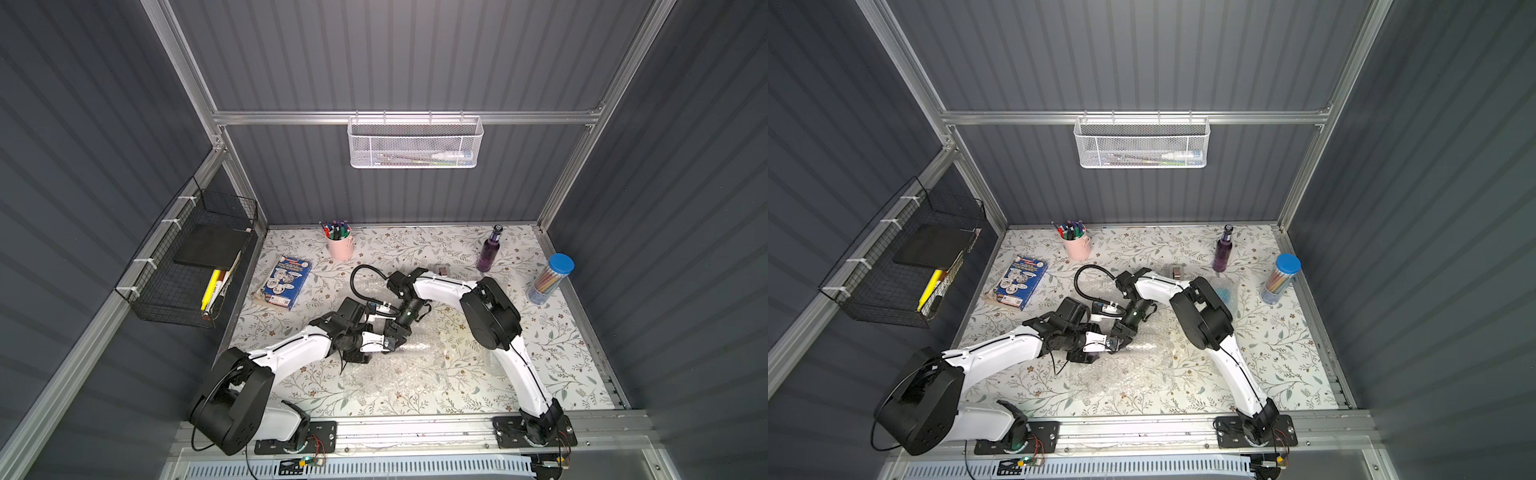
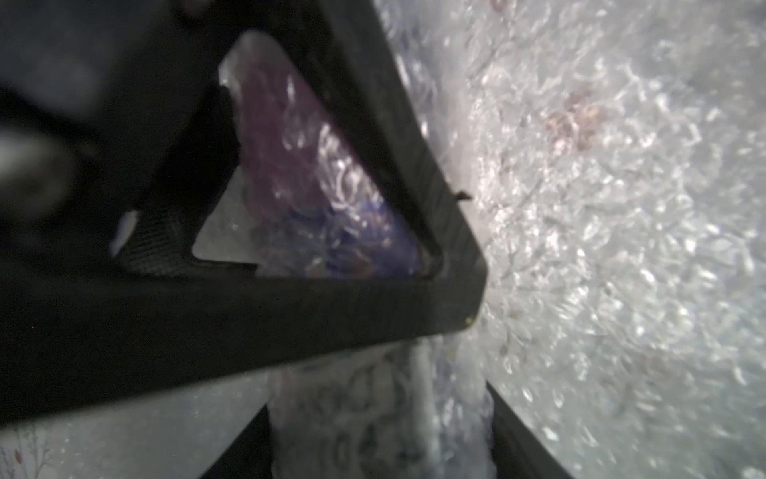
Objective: Wrap wine bottles in bubble wrap
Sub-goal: Wrap the bubble wrap around the bubble wrap.
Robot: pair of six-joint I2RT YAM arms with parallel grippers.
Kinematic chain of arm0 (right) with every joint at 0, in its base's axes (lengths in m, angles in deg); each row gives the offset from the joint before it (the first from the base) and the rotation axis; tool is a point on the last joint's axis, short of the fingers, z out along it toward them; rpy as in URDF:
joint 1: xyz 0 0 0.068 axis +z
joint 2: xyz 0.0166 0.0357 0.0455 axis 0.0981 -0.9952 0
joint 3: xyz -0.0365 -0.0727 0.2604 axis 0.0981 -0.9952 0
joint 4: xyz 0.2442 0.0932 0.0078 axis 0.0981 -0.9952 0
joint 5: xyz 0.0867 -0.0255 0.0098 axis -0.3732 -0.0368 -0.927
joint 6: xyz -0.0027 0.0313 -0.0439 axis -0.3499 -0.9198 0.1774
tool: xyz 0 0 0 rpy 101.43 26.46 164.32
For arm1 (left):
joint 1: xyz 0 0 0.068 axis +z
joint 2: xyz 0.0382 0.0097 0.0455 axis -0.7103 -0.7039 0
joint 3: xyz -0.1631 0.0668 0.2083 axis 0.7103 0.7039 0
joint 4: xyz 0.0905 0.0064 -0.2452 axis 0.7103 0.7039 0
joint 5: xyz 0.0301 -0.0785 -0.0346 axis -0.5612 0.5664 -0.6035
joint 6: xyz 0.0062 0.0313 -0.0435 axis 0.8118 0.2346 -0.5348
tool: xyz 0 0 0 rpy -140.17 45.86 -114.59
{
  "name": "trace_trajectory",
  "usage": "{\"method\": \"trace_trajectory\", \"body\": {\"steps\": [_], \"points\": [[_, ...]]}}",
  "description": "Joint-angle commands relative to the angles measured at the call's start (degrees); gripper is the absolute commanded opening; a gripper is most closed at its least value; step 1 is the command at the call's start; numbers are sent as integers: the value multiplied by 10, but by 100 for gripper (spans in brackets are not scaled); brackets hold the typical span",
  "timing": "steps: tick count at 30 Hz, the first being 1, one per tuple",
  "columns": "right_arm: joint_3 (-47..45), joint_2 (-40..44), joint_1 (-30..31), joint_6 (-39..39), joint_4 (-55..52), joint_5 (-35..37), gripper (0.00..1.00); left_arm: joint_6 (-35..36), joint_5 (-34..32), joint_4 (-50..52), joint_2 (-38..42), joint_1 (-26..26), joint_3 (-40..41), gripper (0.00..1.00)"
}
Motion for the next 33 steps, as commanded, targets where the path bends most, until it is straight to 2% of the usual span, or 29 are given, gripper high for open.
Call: {"method": "trace_trajectory", "body": {"steps": [1,7,15,19,22,27,30,33], "points": [[4,4,4,16,-27,-22,64,-19,-8,5,-15,0,-22,60],[-14,51,1,18,-25,-21,73,-68,22,20,-39,1,-30,49],[-68,139,-25,14,-27,27,76,-118,86,73,-60,21,-55,49],[-128,199,-50,-3,4,80,77,-133,136,100,-76,36,-71,50],[-183,254,-67,-26,58,132,77,-138,182,136,-104,47,-99,51],[-332,387,-66,-36,217,190,78,-139,259,224,-178,69,-171,51],[-400,448,-45,-25,295,239,79,-132,296,271,-218,79,-206,51],[-464,486,6,-1,377,331,81,-127,330,316,-257,89,-238,51]]}}
